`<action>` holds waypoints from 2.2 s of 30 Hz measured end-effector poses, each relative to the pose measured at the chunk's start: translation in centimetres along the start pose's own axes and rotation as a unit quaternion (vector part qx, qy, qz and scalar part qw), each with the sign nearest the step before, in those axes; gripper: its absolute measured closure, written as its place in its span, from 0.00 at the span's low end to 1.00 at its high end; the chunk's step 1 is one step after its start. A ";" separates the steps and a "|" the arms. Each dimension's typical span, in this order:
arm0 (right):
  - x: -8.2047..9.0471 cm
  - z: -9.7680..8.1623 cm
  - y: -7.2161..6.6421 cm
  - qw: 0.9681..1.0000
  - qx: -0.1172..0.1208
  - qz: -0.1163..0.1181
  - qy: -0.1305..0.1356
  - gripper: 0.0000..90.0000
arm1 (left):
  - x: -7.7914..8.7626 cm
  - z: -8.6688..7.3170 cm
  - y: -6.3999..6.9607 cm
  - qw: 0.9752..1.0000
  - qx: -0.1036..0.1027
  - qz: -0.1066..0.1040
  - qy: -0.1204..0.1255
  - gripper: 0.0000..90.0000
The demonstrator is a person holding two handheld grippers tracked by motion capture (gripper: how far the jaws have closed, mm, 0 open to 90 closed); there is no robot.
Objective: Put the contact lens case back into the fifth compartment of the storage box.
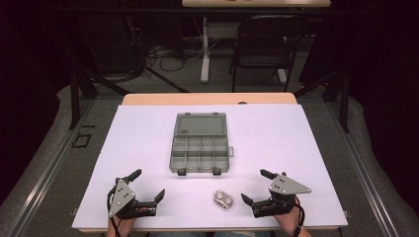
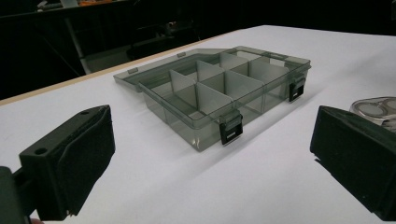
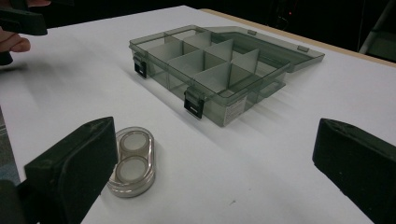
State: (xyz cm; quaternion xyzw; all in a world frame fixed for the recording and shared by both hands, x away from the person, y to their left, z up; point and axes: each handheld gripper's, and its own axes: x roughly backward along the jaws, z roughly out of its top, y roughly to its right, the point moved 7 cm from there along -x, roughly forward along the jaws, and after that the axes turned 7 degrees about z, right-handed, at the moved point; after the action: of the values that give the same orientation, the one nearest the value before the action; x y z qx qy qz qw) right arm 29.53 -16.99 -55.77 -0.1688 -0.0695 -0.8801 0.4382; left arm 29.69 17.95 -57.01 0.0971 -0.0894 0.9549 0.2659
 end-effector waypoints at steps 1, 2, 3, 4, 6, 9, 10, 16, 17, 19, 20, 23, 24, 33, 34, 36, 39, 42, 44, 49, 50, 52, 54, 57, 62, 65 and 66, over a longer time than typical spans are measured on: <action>-0.1 0.0 0.0 1.000 0.000 -0.001 0.000 0.00 | 0.0 0.0 0.0 1.000 -0.001 0.000 0.000 0.00; -0.3 0.0 -0.1 1.000 -0.002 0.001 -0.001 0.00 | 0.0 0.0 0.0 1.000 -0.002 -0.001 0.000 0.00; -0.4 0.0 -0.2 1.000 -0.003 0.002 -0.003 0.00 | 0.0 0.0 0.0 1.000 -0.002 0.000 0.000 0.00; -0.5 0.0 -0.2 1.000 -0.005 0.002 -0.004 0.00 | 0.0 0.0 0.1 1.000 -0.002 0.000 -0.001 0.00; -0.7 0.1 -0.3 1.000 -0.006 0.004 -0.006 0.00 | -0.1 0.0 0.1 1.000 -0.002 0.000 -0.002 0.00; -1.3 0.0 -0.6 1.000 -0.010 0.010 -0.012 0.00 | 0.0 0.0 0.1 1.000 -0.001 -0.001 -0.001 0.00; -1.4 0.0 -0.7 1.000 -0.010 0.011 -0.013 0.00 | 0.0 0.0 0.1 1.000 -0.001 -0.001 -0.001 0.00; -2.3 0.1 -1.3 1.000 -0.013 0.019 -0.019 0.00 | -0.1 0.0 0.1 1.000 -0.001 -0.001 -0.002 0.00; -2.3 0.1 -1.4 1.000 -0.013 0.020 -0.021 0.00 | -0.1 0.0 0.1 1.000 -0.001 -0.002 -0.001 0.00; -2.6 0.1 -1.6 0.999 -0.013 0.023 -0.022 0.00 | 0.0 0.1 0.1 1.000 0.001 -0.001 -0.001 0.00; -2.7 0.2 -1.7 0.999 -0.013 0.024 -0.023 0.00 | 0.0 0.1 0.1 1.000 0.001 -0.001 -0.001 0.00; -3.1 0.2 -1.9 0.999 -0.019 0.030 -0.028 0.00 | 0.0 0.0 0.1 1.000 0.000 0.000 -0.002 0.00; -3.3 0.2 -2.1 0.999 -0.017 0.031 -0.030 0.00 | -0.1 0.0 0.1 1.000 0.000 -0.001 -0.002 0.00; -4.2 0.0 -2.8 0.998 -0.017 0.038 -0.040 0.00 | 0.0 0.0 0.1 1.000 0.000 -0.001 -0.002 0.00; -4.2 0.0 -2.9 0.998 -0.017 0.039 -0.041 0.00 | 0.0 0.0 0.1 1.000 0.000 -0.001 -0.002 0.00; -4.3 0.0 -3.0 0.998 -0.021 0.039 -0.041 0.00 | 0.0 0.1 0.2 1.000 0.001 -0.001 -0.001 0.00; -4.4 0.0 -3.1 0.998 -0.022 0.039 -0.041 0.00 | 0.0 0.1 0.2 1.000 0.001 -0.001 -0.001 0.00; -4.6 0.0 -3.3 0.998 -0.021 0.041 -0.043 0.00 | -0.1 0.0 0.1 1.000 0.000 -0.001 -0.002 0.00; -5.1 0.0 -3.7 0.998 -0.023 0.045 -0.047 0.00 | 0.0 0.0 0.1 1.000 0.001 -0.001 -0.002 0.00; -5.6 0.0 -4.2 0.997 -0.020 0.050 -0.051 0.00 | 0.1 0.1 0.2 1.000 0.001 0.000 -0.002 0.00; -5.7 -0.1 -4.3 0.997 -0.021 0.053 -0.052 0.00 | 0.1 0.1 0.2 1.000 0.001 0.000 -0.002 0.00; -6.0 -0.1 -4.5 0.997 -0.022 0.057 -0.054 0.00 | 0.0 0.0 0.1 1.000 0.001 -0.001 -0.002 0.00; -6.2 -0.2 -4.6 0.996 -0.022 0.059 -0.056 0.00 | 0.0 0.0 0.1 1.000 0.001 0.000 -0.004 0.00; -6.4 -0.3 -4.9 0.996 -0.022 0.061 -0.062 0.00 | 0.0 0.0 0.1 1.000 0.000 -0.001 -0.004 0.00; -6.5 -0.4 -4.9 0.996 -0.025 0.059 -0.064 0.00 | 0.0 0.0 0.2 1.000 0.000 -0.001 -0.002 0.00; -6.8 -0.5 -4.9 0.996 -0.027 0.061 -0.067 0.00 | -0.1 0.0 0.1 1.000 0.001 -0.001 -0.004 0.00; -6.8 -0.6 -5.0 0.995 -0.027 0.062 -0.069 0.00 | -0.1 0.0 0.2 1.000 0.001 -0.001 -0.004 0.00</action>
State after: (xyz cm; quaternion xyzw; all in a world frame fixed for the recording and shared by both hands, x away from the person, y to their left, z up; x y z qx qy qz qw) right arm 29.27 -8.99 -58.61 -0.2447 -0.0647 -0.8392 0.4813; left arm 29.70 17.77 -57.09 0.1012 -0.0896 0.9542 0.2668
